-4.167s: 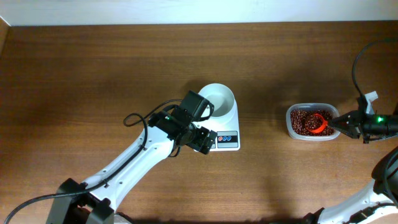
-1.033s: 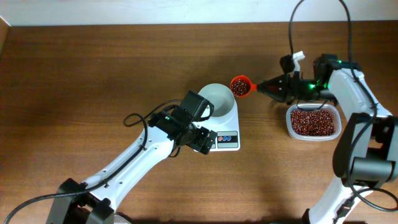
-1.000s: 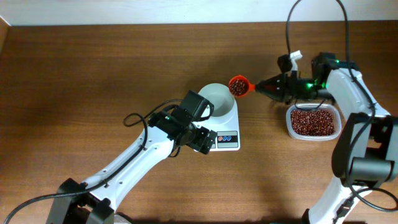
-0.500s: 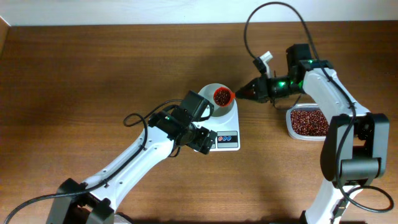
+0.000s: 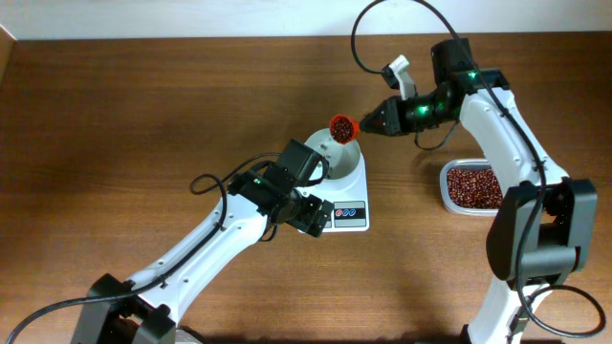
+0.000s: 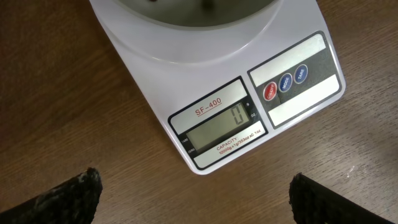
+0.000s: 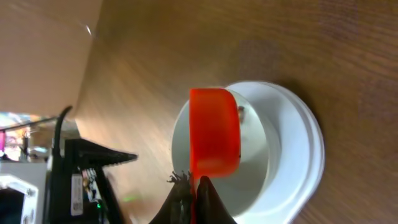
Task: Scoop item into bowl and weigh 50g on scale
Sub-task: 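Tilt the scoop to pour beans into the white bowl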
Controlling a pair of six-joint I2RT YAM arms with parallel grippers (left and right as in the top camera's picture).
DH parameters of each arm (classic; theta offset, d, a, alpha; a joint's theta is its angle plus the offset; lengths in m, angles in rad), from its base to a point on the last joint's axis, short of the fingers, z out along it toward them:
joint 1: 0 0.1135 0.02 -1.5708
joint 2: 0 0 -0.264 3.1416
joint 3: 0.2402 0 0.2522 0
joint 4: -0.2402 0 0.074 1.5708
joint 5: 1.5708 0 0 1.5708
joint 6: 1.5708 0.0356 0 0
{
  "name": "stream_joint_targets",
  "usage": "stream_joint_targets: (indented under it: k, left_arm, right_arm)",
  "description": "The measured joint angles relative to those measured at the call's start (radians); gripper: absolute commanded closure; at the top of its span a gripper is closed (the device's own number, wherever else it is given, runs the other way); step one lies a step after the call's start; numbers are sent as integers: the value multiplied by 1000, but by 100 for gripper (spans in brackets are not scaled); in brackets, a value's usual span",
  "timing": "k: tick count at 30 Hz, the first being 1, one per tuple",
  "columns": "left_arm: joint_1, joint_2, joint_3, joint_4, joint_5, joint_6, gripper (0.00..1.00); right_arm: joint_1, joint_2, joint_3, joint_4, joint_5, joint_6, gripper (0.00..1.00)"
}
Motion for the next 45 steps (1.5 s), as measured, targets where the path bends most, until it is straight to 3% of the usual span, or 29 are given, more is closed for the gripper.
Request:
stream_joint_targets:
  k: [13, 20, 39, 45]
  left_arm:
    - [0, 0, 0, 0, 0, 0, 1]
    - [0, 0, 0, 0, 0, 0, 1]
    - [0, 0, 0, 0, 0, 0, 1]
    - [0, 0, 0, 0, 0, 0, 1]
  right_arm:
    - [5, 0, 45, -95, 122, -229, 96]
    - [120, 0, 55, -84, 307, -294, 96]
    - [146, 0, 206, -203, 423, -358, 96]
    - [197, 0, 206, -205, 543, -376, 96]
